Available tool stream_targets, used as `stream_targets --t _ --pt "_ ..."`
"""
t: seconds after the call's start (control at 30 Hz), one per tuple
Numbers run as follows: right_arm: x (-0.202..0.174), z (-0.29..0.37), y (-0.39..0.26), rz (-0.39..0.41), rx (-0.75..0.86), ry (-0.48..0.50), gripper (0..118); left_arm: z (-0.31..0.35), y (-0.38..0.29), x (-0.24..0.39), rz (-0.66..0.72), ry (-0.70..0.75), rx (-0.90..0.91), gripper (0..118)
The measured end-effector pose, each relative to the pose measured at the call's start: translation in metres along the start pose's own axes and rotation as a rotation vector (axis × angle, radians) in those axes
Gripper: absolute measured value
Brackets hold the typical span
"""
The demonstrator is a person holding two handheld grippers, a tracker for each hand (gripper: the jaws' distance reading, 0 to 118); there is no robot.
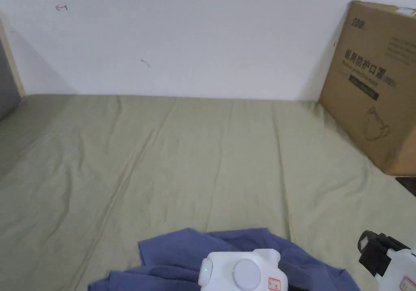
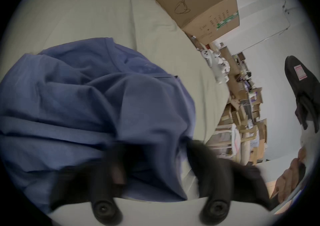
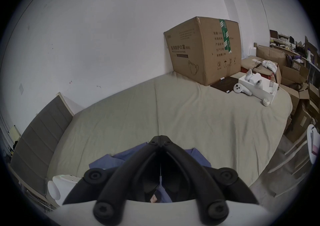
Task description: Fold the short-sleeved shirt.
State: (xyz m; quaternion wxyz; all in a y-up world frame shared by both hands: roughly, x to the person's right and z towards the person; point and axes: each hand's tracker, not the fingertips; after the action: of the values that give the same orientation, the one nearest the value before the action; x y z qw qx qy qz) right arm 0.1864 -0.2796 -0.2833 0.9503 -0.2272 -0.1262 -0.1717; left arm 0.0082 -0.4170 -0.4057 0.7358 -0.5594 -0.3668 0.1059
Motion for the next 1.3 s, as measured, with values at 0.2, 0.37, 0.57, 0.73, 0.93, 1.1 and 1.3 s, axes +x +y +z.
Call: stream_targets --t 0.2,0.37,0.57,0.73,0.93,1.1,1.3 --pt "-0.014 -0.008 -0.008 -0.004 -0.041 0.044 0 0.043 0.006 -0.002 -0.009 0.054 0.132 104" --pt "-0.037 -0.006 -0.016 0.038 -0.056 0.090 0 0.074 -0.012 -0.024 0.021 0.146 0.183 0" --pt "-0.057 -0.009 -0.031 0.053 -0.101 0.134 0 0.091 -0.042 -0.071 0.153 0.201 0.167 0" --pt "-0.068 -0.016 -0.036 0.083 -0.128 0.153 0 0.155 -0.048 -0.116 0.225 0.313 0.268 0" --pt "-0.072 -0.030 -0.038 0.082 -0.151 0.168 0 0.211 -0.043 -0.224 0.434 0.490 0.206 93" --pt "-0.077 -0.040 -0.045 0.101 -0.188 0.163 0 0.207 -0.035 -0.275 0.607 0.492 0.180 92" --pt "-0.078 -0.052 -0.046 0.108 -0.209 0.163 0 0.193 -0.031 -0.270 0.581 0.517 0.161 94"
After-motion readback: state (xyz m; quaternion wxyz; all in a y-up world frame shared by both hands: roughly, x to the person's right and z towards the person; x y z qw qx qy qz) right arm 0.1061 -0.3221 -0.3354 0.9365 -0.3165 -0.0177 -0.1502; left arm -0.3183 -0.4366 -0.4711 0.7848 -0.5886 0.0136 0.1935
